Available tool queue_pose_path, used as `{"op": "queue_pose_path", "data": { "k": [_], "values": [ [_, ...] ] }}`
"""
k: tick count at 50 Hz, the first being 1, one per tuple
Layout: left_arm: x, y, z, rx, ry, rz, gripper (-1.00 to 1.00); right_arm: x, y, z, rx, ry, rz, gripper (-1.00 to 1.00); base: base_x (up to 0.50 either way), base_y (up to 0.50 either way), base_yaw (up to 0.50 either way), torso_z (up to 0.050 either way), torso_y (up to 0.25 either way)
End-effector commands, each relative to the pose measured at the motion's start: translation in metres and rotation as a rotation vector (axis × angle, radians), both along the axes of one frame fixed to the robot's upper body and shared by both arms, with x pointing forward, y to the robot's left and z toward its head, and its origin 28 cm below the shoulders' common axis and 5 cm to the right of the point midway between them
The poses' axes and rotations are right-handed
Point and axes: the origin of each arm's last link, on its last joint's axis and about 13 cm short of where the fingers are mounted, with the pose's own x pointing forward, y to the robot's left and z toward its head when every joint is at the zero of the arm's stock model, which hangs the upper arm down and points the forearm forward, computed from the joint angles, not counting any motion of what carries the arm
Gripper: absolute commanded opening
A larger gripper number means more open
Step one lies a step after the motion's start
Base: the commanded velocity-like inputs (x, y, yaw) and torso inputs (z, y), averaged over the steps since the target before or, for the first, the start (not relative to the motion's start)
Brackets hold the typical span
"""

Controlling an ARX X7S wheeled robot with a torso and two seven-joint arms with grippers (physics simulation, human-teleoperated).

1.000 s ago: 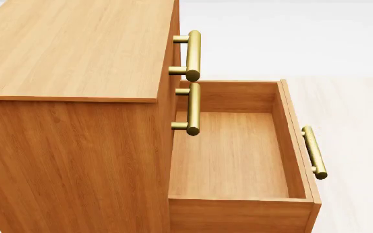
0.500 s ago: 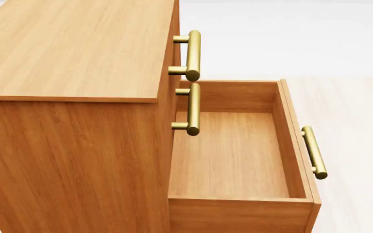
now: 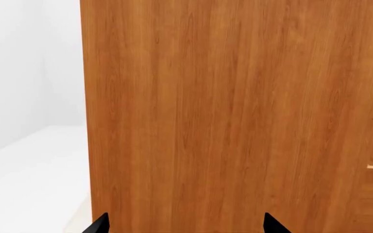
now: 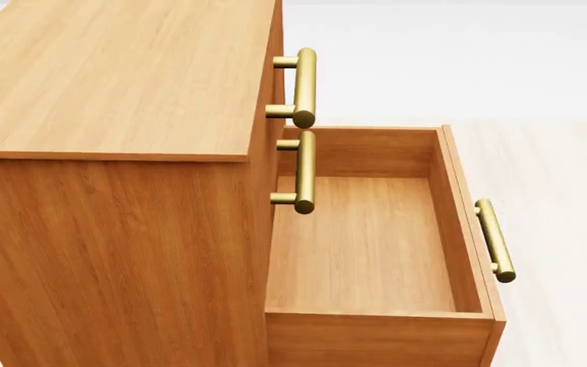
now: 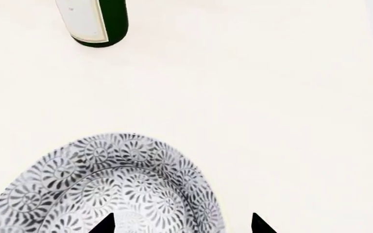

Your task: Put the bowl in the bottom drawer of the cabinet and close it.

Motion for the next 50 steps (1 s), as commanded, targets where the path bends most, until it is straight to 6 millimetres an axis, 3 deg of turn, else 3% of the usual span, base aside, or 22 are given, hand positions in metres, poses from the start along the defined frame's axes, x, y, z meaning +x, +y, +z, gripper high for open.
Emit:
{"op": "queue_pose_path", "data": {
  "k": [1,11,12,29,36,50],
  "values": [
    [0.001,0.0,0.003,0.001,0.0,0.0,1.0,-0.009,-0.004,-0.019,0.033,0.095,-0.038,1.0,0.0,0.0,0.0,-0.011,0.0],
    [0.0,0.0,0.004,-0.002,-0.001,0.0,1.0,-0.005,0.0,-0.022,0.091,0.054,0.028,1.0,0.0,0.0,0.0,-0.001,0.0],
    [0.0,0.0,0.004,-0.002,0.0,0.001,1.0,-0.005,0.001,-0.021,0.09,0.059,0.036,-1.0,0.0,0.0,0.0,0.0,0.0],
    [0.0,0.0,-0.006,-0.004,-0.001,-0.001,1.0,-0.001,0.01,-0.007,0.027,-0.079,0.184,-1.0,0.0,0.0,0.0,-0.001,0.0],
    [0.0,0.001,-0.001,-0.001,-0.001,0.0,1.0,-0.001,0.014,0.013,-0.084,-0.167,0.259,-1.0,0.0,0.0,0.0,0.0,0.0],
    [-0.001,0.0,-0.022,-0.006,-0.004,-0.003,1.0,0.006,0.02,0.054,-0.268,-0.249,0.345,-1.0,0.0,0.0,0.0,0.0,0.0]
  ]
}}
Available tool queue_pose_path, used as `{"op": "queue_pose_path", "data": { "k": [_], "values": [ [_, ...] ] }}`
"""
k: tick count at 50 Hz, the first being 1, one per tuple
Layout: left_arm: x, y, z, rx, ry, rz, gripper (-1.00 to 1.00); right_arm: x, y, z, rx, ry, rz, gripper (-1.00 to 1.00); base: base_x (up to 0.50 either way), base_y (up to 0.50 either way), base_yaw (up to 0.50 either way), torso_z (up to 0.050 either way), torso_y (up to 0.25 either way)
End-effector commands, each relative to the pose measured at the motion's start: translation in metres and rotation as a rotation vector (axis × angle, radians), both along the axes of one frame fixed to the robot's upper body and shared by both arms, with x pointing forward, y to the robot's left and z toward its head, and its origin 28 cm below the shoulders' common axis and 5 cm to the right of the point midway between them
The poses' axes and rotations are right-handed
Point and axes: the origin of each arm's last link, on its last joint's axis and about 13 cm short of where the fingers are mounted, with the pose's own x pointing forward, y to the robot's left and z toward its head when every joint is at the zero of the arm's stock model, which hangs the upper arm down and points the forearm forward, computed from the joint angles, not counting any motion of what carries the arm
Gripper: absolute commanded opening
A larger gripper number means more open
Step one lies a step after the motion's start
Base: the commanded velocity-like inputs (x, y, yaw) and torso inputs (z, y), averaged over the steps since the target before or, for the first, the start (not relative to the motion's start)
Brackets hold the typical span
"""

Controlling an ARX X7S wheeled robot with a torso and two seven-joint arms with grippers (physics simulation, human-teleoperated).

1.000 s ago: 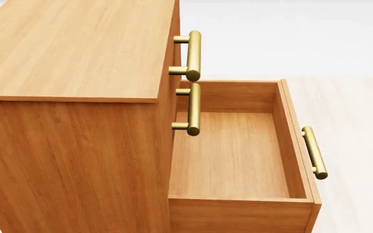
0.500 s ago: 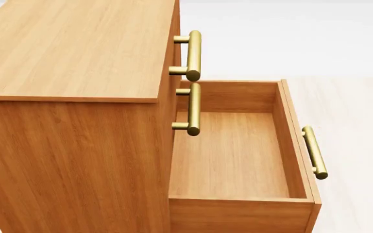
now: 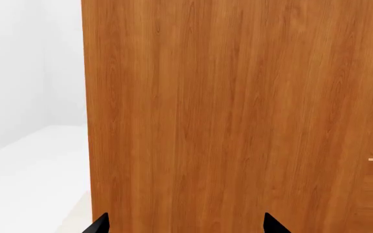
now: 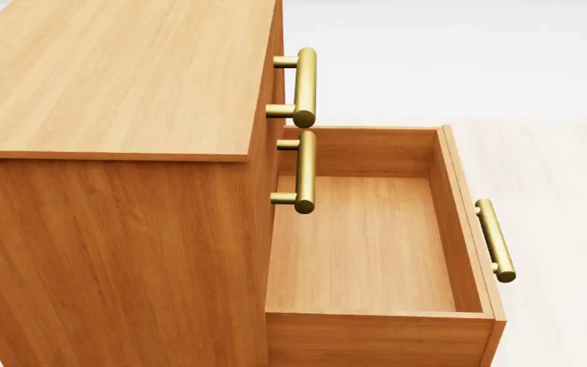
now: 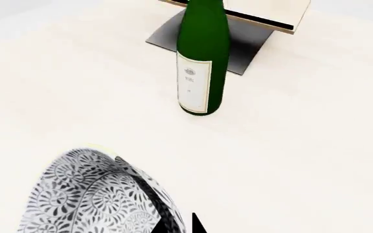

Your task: Put the bowl in the bottom drawer of the cabinet and close it.

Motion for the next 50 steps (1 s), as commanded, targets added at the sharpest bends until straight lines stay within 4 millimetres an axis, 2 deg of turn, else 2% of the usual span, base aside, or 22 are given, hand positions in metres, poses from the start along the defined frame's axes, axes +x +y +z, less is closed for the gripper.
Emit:
{"op": "queue_pose_path", "data": {
  "k": [1,7,16,19,29,37,39,40,44,48,50],
  "values": [
    [-0.001,0.0,-0.014,-0.003,-0.001,-0.002,1.0,0.005,0.006,0.032,-0.119,-0.097,0.08,-1.0,0.0,0.0,0.0,0.0,0.0],
    [0.003,0.002,-0.017,-0.006,-0.003,-0.004,1.0,0.01,0.011,0.052,-0.168,-0.133,0.138,-1.0,0.0,0.0,0.0,0.0,0.0],
    [0.002,0.0,0.004,-0.006,-0.004,-0.005,1.0,0.023,0.017,0.077,-0.218,-0.17,0.194,-1.0,0.0,0.0,0.0,0.0,0.0],
    [0.002,0.0,0.005,-0.006,-0.004,-0.005,1.0,0.027,0.017,0.081,-0.212,-0.184,0.213,-1.0,0.0,0.0,0.0,0.0,0.0],
    [0.001,0.0,0.005,-0.004,-0.002,-0.005,1.0,0.041,0.018,0.117,-0.264,-0.225,0.28,-1.0,0.0,0.0,0.0,0.0,0.0],
    [0.0,0.0,0.011,-0.004,-0.003,-0.007,1.0,0.065,0.027,0.14,-0.308,-0.254,0.402,-1.0,0.0,0.0,0.0,0.0,0.0],
    [0.0,0.0,0.007,-0.005,-0.003,-0.008,1.0,0.068,0.03,0.145,-0.306,-0.256,0.403,-1.0,0.0,0.0,0.0,0.0,0.0],
    [0.0,0.0,0.011,-0.006,-0.003,-0.009,1.0,0.072,0.034,0.149,-0.314,-0.27,0.432,-1.0,0.0,0.0,0.0,0.0,0.0],
    [-0.001,0.0,0.008,-0.006,-0.004,-0.011,1.0,0.084,0.039,0.158,-0.315,-0.263,0.449,-1.0,0.0,0.0,0.0,0.0,0.0],
    [0.0,0.0,0.014,-0.005,-0.004,-0.012,1.0,0.097,0.042,0.161,-0.309,-0.25,0.476,-1.0,0.0,0.0,0.0,0.0,0.0],
    [-0.001,0.0,0.006,-0.005,-0.004,-0.012,1.0,0.103,0.043,0.16,-0.288,-0.242,0.488,-1.0,0.0,0.0,0.0,0.0,0.0]
  ]
}}
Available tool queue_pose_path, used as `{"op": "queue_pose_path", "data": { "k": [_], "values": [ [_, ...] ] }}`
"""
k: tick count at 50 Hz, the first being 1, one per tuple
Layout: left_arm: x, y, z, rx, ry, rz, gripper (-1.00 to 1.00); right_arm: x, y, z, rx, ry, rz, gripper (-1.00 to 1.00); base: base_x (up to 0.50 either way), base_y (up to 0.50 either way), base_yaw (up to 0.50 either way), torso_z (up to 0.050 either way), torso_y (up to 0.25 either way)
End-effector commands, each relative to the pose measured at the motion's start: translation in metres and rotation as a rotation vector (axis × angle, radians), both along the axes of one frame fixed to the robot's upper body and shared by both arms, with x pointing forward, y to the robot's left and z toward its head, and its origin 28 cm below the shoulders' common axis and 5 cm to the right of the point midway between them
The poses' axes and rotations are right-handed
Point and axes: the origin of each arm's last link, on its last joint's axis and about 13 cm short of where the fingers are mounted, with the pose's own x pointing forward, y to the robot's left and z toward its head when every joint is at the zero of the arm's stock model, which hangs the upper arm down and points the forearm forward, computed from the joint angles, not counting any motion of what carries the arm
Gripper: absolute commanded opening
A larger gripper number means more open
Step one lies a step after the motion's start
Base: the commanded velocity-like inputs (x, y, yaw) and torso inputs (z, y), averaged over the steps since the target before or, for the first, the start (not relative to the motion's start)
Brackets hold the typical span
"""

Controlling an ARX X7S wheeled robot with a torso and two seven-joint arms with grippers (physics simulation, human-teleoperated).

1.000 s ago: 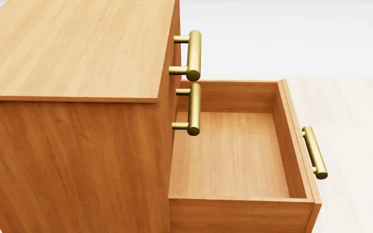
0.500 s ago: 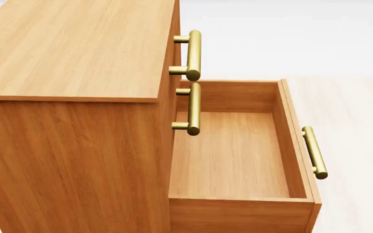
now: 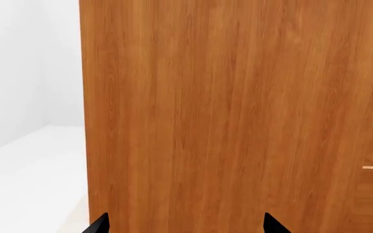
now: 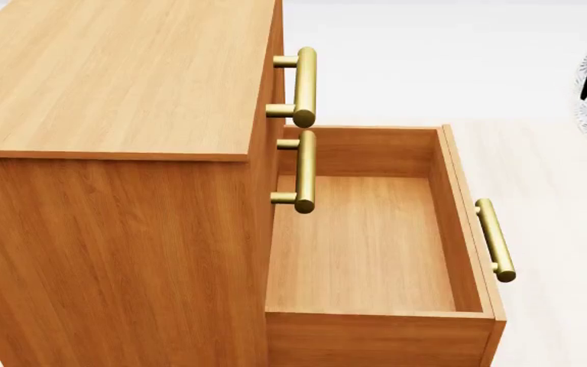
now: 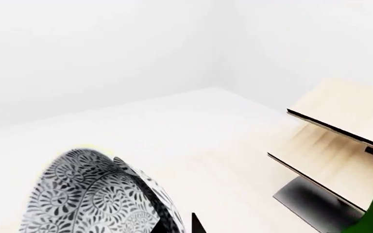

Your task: Put the bowl in the bottom drawer of the cabinet and close it.

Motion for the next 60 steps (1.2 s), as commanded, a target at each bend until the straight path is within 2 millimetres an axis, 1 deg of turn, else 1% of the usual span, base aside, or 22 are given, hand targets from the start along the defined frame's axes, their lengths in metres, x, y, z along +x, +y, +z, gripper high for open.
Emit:
{"op": "queue_pose_path", "data": {
  "k": [1,4,5,12,16,17,19,21,25,26,27,33,36,38,43,49,50,52,56,57,58,60],
  "values": [
    [-0.001,0.0,-0.003,-0.001,-0.001,-0.004,1.0,0.028,0.01,0.022,-0.026,0.007,0.08,-1.0,0.0,0.0,0.0,0.0,0.0],
    [-0.001,0.0,-0.002,-0.003,-0.001,-0.006,1.0,0.036,0.012,0.024,-0.034,0.018,0.087,-1.0,0.0,0.0,0.0,0.0,0.0],
    [0.0,0.0,0.002,-0.003,-0.001,-0.006,1.0,0.039,0.012,0.024,-0.039,0.02,0.089,-1.0,0.0,0.0,0.0,0.0,0.0],
    [-0.001,0.0,-0.004,-0.001,-0.003,-0.009,1.0,0.053,0.021,0.024,-0.024,0.055,0.153,-1.0,0.0,0.0,0.0,0.0,0.0],
    [-0.001,0.0,0.005,-0.001,-0.004,-0.01,1.0,0.054,0.028,0.026,-0.009,0.065,0.183,-1.0,0.0,0.0,0.0,0.0,0.0],
    [-0.001,0.0,-0.001,-0.002,-0.004,-0.01,1.0,0.054,0.03,0.027,-0.004,0.068,0.185,-1.0,0.0,0.0,0.0,0.0,0.0],
    [-0.001,0.0,-0.004,-0.001,-0.004,-0.01,1.0,0.054,0.032,0.028,-0.003,0.072,0.19,-1.0,0.0,0.0,0.0,0.0,0.005],
    [-0.001,0.0,0.004,-0.002,-0.004,-0.011,1.0,0.055,0.034,0.027,0.007,0.083,0.2,-1.0,0.0,0.0,0.0,0.0,0.0],
    [-0.001,0.0,0.005,-0.001,-0.005,-0.011,1.0,0.054,0.037,0.025,0.044,0.109,0.227,-1.0,0.0,0.0,0.0,0.0,0.0],
    [-0.001,-0.001,-0.002,0.0,-0.005,-0.011,1.0,0.054,0.039,0.022,0.038,0.125,0.266,-1.0,0.0,0.0,0.0,0.0,0.0],
    [-0.001,-0.001,-0.003,0.0,-0.005,-0.011,1.0,0.054,0.039,0.022,0.051,0.121,0.284,-1.0,0.0,0.0,0.0,0.0,0.0],
    [-0.001,0.0,-0.004,0.0,-0.005,-0.011,1.0,0.054,0.044,0.024,0.074,0.146,0.297,-1.0,0.0,0.0,0.0,0.0,0.0],
    [-0.001,0.0,0.001,-0.002,-0.004,-0.011,1.0,0.055,0.048,0.023,0.066,0.162,0.315,-1.0,0.0,0.0,0.0,0.0,0.0],
    [-0.001,0.0,-0.004,-0.001,-0.004,-0.012,1.0,0.055,0.051,0.022,0.074,0.171,0.336,-1.0,0.0,0.0,0.0,0.0,0.0],
    [0.0,0.0,0.004,-0.002,-0.004,-0.013,1.0,0.056,0.058,0.018,0.072,0.19,0.374,-1.0,0.0,0.0,0.0,0.0,0.0],
    [-0.001,0.0,-0.005,-0.002,-0.004,-0.015,1.0,0.056,0.061,0.013,0.079,0.216,0.388,-1.0,0.0,0.0,0.0,0.0,0.002],
    [-0.001,0.0,0.003,-0.001,-0.004,-0.015,1.0,0.056,0.062,0.012,0.078,0.222,0.394,-1.0,0.0,0.0,0.0,0.0,0.0],
    [-0.001,0.0,0.005,-0.001,-0.005,-0.015,1.0,0.056,0.063,0.011,0.08,0.222,0.406,-1.0,0.0,0.0,0.0,0.0,0.0],
    [-0.001,0.0,-0.005,0.0,-0.005,-0.016,1.0,0.056,0.066,0.005,0.085,0.242,0.416,-1.0,0.0,0.0,0.0,0.0,0.0],
    [-0.001,0.0,0.001,-0.001,-0.005,-0.016,1.0,0.057,0.067,0.005,0.084,0.243,0.418,-1.0,0.0,0.0,0.0,0.0,0.0],
    [-0.001,0.0,-0.004,0.0,-0.005,-0.016,1.0,0.056,0.068,0.003,0.103,0.257,0.436,-1.0,0.0,0.0,0.0,0.0,0.0],
    [-0.001,0.0,-0.004,-0.002,-0.005,-0.016,1.0,0.056,0.07,0.003,0.108,0.255,0.44,-1.0,0.0,0.0,0.0,0.0,0.0]
  ]
}}
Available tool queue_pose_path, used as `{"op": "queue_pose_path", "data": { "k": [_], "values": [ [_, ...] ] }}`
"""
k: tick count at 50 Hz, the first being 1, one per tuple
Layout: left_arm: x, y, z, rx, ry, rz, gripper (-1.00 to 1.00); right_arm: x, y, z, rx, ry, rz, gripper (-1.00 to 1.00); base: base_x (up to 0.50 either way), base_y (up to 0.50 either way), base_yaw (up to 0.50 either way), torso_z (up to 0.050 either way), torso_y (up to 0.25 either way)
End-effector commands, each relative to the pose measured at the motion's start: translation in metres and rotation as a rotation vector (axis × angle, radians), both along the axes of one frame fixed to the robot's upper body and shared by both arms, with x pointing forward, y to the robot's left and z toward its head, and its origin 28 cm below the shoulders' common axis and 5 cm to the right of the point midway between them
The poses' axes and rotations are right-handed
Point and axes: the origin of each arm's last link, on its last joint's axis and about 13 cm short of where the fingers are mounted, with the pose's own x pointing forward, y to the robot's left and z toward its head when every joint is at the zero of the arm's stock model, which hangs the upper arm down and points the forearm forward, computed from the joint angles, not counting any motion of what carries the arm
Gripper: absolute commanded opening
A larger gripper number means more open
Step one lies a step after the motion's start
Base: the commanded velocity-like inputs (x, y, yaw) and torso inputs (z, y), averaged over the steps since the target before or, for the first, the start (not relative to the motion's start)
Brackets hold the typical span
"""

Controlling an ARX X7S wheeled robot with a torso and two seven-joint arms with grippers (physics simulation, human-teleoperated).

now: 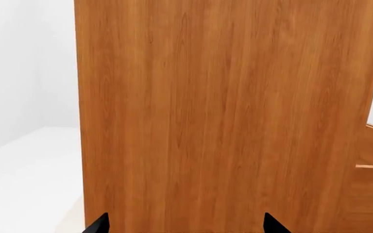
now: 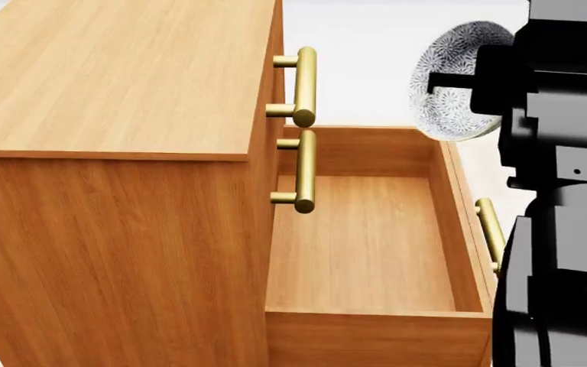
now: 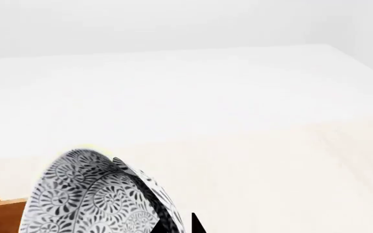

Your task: Put the bowl in the bottom drawer of the cabinet and close it.

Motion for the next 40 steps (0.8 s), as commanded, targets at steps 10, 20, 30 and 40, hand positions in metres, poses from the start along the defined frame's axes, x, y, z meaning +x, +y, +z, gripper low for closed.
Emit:
{"op": "queue_pose_path", "data": {
  "k": [10,20,30,40],
  "values": [
    [0.0,0.001,0.006,-0.003,-0.004,-0.005,1.0,0.001,0.015,-0.009,0.057,0.047,0.08,-1.0,0.0,0.0,0.0,0.0,0.001],
    [0.0,0.0,0.006,-0.002,-0.007,-0.006,1.0,0.001,0.02,-0.023,0.07,0.066,0.096,-1.0,0.0,0.0,0.0,0.0,0.0],
    [0.0,0.0,0.005,-0.007,-0.01,-0.003,1.0,0.001,0.023,-0.037,0.054,0.093,0.115,-1.0,0.0,0.0,0.0,0.0,0.0],
    [-0.001,0.001,0.006,-0.007,-0.013,-0.006,1.0,0.001,0.028,-0.045,0.048,0.108,0.134,-1.0,0.0,0.0,0.0,0.0,0.001]
  ]
}}
